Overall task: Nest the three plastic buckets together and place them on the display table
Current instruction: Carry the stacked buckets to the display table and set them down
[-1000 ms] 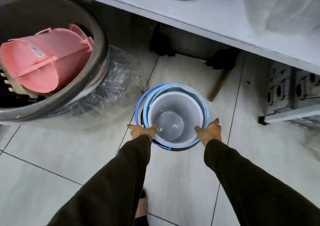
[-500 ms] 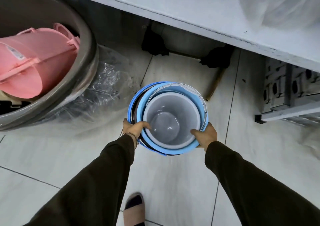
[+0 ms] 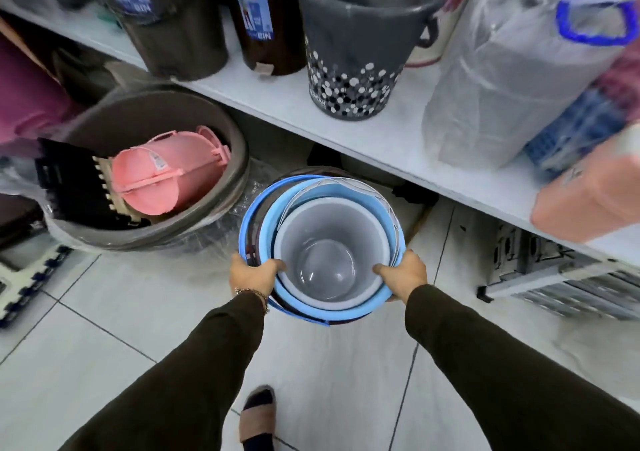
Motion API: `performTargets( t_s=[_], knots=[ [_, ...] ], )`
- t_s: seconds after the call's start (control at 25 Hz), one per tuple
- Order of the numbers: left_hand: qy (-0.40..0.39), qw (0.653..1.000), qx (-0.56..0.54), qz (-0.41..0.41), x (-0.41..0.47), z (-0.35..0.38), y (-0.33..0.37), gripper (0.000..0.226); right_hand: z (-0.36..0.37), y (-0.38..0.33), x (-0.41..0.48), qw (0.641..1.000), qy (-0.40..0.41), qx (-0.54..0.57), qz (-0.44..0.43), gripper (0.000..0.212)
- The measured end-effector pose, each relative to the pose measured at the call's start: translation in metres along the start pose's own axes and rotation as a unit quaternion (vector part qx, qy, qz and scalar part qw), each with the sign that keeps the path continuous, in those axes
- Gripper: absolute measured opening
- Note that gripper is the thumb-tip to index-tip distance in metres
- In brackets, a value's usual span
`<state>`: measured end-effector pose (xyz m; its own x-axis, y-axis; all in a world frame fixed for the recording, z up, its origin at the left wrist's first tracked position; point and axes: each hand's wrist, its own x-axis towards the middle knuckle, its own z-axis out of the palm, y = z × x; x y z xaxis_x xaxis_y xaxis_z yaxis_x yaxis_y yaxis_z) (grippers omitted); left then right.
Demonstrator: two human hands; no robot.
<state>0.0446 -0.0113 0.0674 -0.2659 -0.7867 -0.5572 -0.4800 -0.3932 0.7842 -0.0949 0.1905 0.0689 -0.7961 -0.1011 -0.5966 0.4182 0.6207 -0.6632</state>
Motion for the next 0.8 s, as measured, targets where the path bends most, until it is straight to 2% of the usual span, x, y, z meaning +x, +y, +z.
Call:
performTargets(
  t_s=[0.2, 0.52, 0.64, 0.8],
  knots=[
    [0.018, 0.996, -0.059, 0.065, -0.108, -0.053, 0.089, 0.047, -0.075, -0.088, -0.101, 0.995, 0.012, -0.024, -0.092, 0.037],
    [0.027, 0.978, -0.104, 0.177, -0.231, -0.107, 0.27, 0.05, -0.196, -0.234, -0.232, 0.966, 0.082, 0.018, -0.245, 0.038],
    [0.027, 0.967, -0.124, 0.223, -0.253, -0.113, 0.347, 0.052, -0.231, -0.3, -0.264, 0.951, 0.084, 0.046, -0.292, 0.034],
    [0.001, 0.956, -0.135, 0.262, -0.24, -0.098, 0.432, 0.048, -0.253, -0.377, -0.255, 0.935, 0.12, 0.067, -0.328, 0.037]
  ],
)
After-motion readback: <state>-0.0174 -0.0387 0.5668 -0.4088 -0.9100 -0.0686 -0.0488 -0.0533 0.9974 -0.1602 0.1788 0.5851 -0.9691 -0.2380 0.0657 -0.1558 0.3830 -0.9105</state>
